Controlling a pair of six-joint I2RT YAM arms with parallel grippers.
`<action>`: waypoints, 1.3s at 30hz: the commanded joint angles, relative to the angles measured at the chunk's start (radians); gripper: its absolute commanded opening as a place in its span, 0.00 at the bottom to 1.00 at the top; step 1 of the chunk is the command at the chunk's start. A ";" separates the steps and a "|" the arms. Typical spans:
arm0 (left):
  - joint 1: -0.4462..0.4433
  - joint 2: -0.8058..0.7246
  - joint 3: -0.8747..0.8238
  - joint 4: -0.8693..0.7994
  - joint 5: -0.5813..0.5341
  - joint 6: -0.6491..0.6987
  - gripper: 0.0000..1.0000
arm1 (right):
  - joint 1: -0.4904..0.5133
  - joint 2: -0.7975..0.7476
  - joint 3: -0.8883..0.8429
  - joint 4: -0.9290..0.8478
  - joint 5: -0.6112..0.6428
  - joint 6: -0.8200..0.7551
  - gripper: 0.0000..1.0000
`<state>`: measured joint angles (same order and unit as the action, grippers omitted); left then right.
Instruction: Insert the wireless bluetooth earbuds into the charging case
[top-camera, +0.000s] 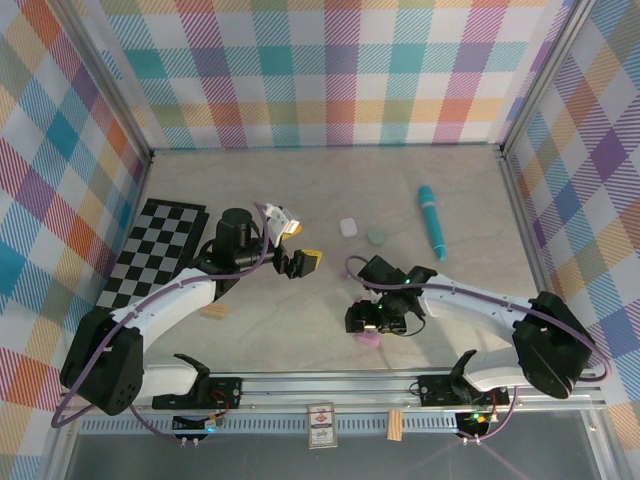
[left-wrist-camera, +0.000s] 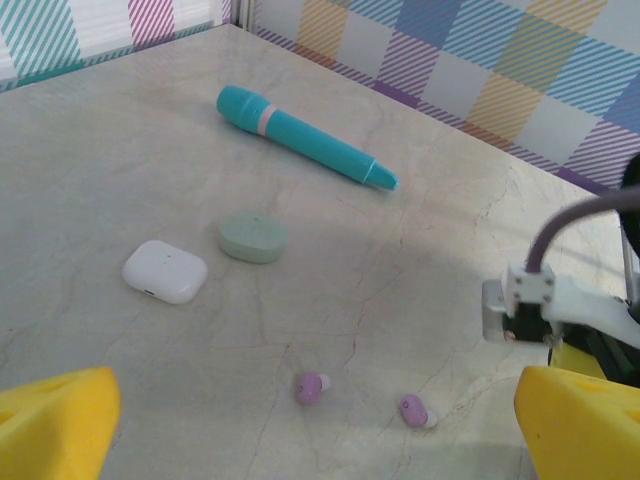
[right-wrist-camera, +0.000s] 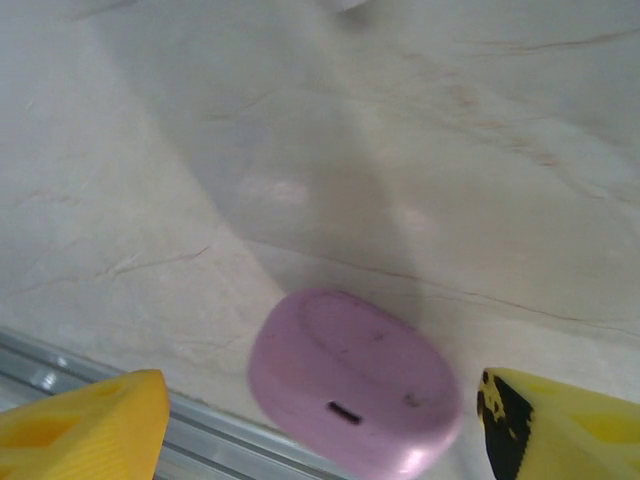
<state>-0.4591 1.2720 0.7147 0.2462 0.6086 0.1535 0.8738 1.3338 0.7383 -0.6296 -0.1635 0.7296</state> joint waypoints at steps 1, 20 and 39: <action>0.008 -0.020 -0.010 0.022 0.013 0.007 1.00 | 0.052 0.034 -0.011 0.033 0.035 -0.075 0.81; 0.008 -0.022 -0.001 0.027 0.011 -0.005 1.00 | 0.121 0.048 -0.042 -0.019 0.131 -0.037 0.44; -0.020 -0.025 0.141 -0.267 0.469 0.041 1.00 | 0.017 -0.265 0.165 -0.082 -0.150 -0.665 0.09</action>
<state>-0.4648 1.2594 0.7803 0.1295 0.8860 0.1532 0.9218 1.0904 0.8280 -0.6743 -0.2127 0.2859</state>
